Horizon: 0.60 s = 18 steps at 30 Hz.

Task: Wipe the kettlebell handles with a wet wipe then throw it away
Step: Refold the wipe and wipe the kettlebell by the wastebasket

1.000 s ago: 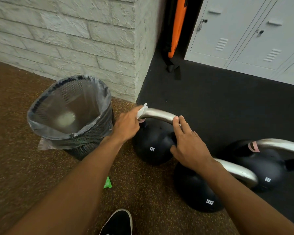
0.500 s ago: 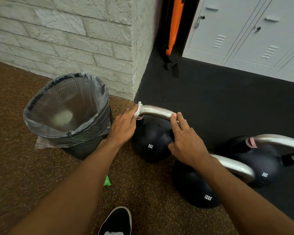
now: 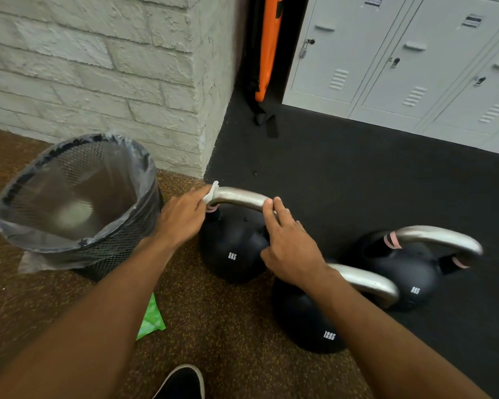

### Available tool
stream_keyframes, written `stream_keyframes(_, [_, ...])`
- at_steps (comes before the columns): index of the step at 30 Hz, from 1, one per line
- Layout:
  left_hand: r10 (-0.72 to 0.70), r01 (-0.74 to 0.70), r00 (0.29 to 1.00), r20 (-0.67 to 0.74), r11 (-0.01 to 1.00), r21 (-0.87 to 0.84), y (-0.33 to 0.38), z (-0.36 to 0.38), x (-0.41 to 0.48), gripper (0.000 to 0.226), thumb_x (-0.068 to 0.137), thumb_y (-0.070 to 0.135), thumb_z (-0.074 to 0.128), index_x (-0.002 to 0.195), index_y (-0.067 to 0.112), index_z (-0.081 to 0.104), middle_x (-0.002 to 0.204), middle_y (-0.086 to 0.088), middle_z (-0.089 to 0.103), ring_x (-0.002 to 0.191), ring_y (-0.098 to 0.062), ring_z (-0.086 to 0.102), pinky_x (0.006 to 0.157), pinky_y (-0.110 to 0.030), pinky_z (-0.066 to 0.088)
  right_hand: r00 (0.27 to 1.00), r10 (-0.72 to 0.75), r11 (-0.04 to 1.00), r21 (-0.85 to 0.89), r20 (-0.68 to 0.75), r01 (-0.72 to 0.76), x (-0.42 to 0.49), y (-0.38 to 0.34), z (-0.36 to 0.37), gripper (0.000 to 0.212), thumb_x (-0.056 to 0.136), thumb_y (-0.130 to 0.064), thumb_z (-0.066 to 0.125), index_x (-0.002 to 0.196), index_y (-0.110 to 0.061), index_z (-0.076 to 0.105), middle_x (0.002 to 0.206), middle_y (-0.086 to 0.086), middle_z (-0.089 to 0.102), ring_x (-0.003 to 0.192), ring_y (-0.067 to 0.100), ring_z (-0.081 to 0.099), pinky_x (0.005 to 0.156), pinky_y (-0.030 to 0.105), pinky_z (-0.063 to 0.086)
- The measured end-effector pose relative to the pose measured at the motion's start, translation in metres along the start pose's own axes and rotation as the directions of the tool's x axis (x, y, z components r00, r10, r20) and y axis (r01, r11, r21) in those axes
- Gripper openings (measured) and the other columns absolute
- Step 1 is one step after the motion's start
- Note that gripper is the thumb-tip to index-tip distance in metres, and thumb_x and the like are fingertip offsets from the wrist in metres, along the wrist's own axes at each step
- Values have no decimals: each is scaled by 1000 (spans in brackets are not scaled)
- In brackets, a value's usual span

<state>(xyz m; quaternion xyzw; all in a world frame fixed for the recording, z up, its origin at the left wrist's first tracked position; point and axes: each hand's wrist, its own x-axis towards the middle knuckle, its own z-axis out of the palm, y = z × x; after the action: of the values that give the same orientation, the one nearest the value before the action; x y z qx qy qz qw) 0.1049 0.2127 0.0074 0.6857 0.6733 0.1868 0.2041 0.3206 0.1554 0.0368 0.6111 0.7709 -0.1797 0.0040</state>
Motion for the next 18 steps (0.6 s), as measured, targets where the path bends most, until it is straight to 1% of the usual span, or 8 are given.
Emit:
stream_keyframes(2, [13,-14,998,58,1000,10,6,-9,11,44,105,16,37,145,31,50,90,-8,63,75,-27,59,71,-41,50,1000,-3,1000,14,8,3,0,0,0,86,92,-20,49,157,-16,-7,166,8,-9,152,31,5,123,44,15])
stream_keyframes(3, [24,-25,995,93,1000,6,9,-13,17,41,104,15,37,137,29,58,84,-6,63,75,-27,59,69,-40,48,1000,-5,1000,15,10,5,0,1,0,86,92,-20,49,157,-17,-7,166,7,-9,152,30,5,123,44,14])
stream_keyframes(5, [46,-47,985,167,999,3,17,-23,28,37,102,14,39,122,25,68,89,-8,66,83,-28,62,74,-39,47,1000,-5,1000,20,13,5,0,1,-1,87,92,-20,49,157,-17,-7,166,6,-10,153,29,4,123,43,13])
stream_keyframes(7, [78,-97,964,253,993,63,27,-31,41,33,100,14,40,113,19,71,95,-10,66,88,-28,61,77,-39,46,1000,-2,1000,31,13,2,-1,2,-1,86,91,-18,49,158,-18,-6,166,5,-10,153,28,4,124,42,12])
stream_keyframes(10, [120,-190,923,367,969,159,45,-38,55,28,98,14,43,99,8,70,86,-11,64,83,-30,61,69,-39,43,1000,-4,999,41,15,4,0,3,0,87,90,-18,49,158,-18,-6,166,5,-10,153,27,4,124,42,11])
stream_keyframes(12, [149,-250,900,411,947,203,49,-38,59,29,97,14,42,86,15,69,80,-7,63,76,-27,59,65,-37,42,1000,-6,999,46,22,5,0,5,-1,87,91,-18,49,158,-19,-7,166,4,-10,153,26,3,124,42,11])
stream_keyframes(14, [167,-273,891,422,940,205,43,-39,60,30,96,16,42,75,23,63,75,-3,61,71,-24,56,65,-37,42,1000,-13,999,47,25,12,0,5,-3,87,92,-19,49,158,-19,-7,166,4,-10,153,26,3,124,43,10])
stream_keyframes(18, [146,-230,920,365,953,199,32,-39,55,27,96,22,41,93,23,68,86,-4,64,78,-21,58,75,-42,47,1000,-14,999,46,22,12,-1,5,-2,86,93,-19,50,157,-19,-7,166,5,-10,153,27,2,124,42,10])
